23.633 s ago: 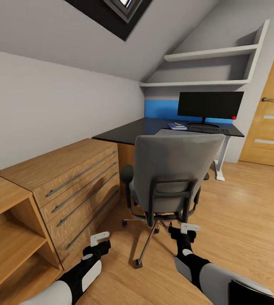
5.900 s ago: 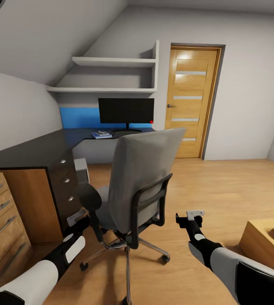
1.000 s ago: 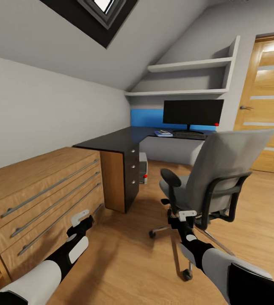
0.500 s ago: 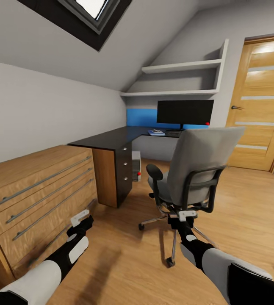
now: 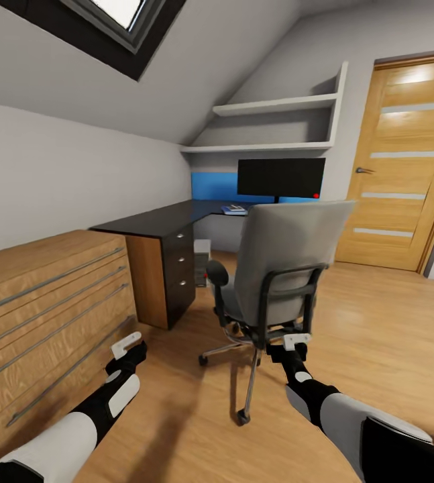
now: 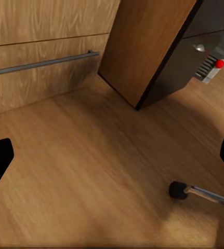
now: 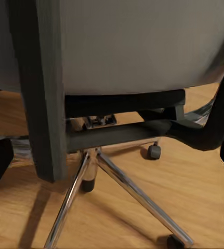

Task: In the bedroom, organize the workspace by keeping the computer under the desk, ensuring the monitor is on the desk, placing the keyboard on the desk next to the monitor, placing the mouse on the desk next to the keyboard, moving the folder from the swivel chair onto the desk next to the mouse, stacking the notebook on top of the folder with the pen on top of the notebook, and positioning the swivel chair next to the desk.

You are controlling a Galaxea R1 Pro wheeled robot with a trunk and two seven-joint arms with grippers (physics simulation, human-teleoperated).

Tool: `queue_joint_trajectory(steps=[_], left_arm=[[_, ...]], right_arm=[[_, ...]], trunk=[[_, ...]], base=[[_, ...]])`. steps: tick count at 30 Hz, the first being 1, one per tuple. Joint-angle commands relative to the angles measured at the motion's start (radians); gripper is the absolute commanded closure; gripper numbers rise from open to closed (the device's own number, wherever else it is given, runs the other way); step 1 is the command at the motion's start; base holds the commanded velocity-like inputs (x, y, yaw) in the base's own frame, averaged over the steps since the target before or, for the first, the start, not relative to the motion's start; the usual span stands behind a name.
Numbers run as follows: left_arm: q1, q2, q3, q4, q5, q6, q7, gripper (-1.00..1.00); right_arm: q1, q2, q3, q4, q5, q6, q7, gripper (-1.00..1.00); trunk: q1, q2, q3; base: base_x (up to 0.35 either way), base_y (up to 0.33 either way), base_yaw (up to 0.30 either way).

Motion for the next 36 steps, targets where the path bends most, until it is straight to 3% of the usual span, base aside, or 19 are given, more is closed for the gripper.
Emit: queue_joint_trajectory(steps=[1, 7, 20, 36], left_arm=[[-0.001, 0.001, -0.009, -0.001, 0.008, -0.005, 0.006, -1.0], [-0.001, 0.001, -0.007, -0.001, 0.008, -0.004, 0.006, -1.0], [-0.001, 0.002, -0.007, -0.001, 0.008, -0.005, 0.005, -1.0], [-0.001, 0.002, -0.007, -0.001, 0.008, -0.005, 0.005, -1.0]], right_arm=[[0.0, 0.0, 0.008, -0.002, -0.005, -0.001, -0.007, -1.0], [0.0, 0.0, 0.008, -0.002, -0.004, -0.001, -0.007, -1.0], [0.002, 0.001, 0.008, -0.002, -0.002, -0.001, -0.006, -1.0], [0.003, 0.002, 0.008, -0.003, -0.002, -0.002, -0.007, -1.0]], trunk=[[0.0, 0.0, -0.001], [0.0, 0.0, -0.001], [0.0, 0.0, -0.001], [0.0, 0.0, -0.001]], base=[[0.073, -0.342, 0.0], [0.051, -0.278, 0.0], [0.015, -0.038, 0.0], [0.249, -0.026, 0.0]])
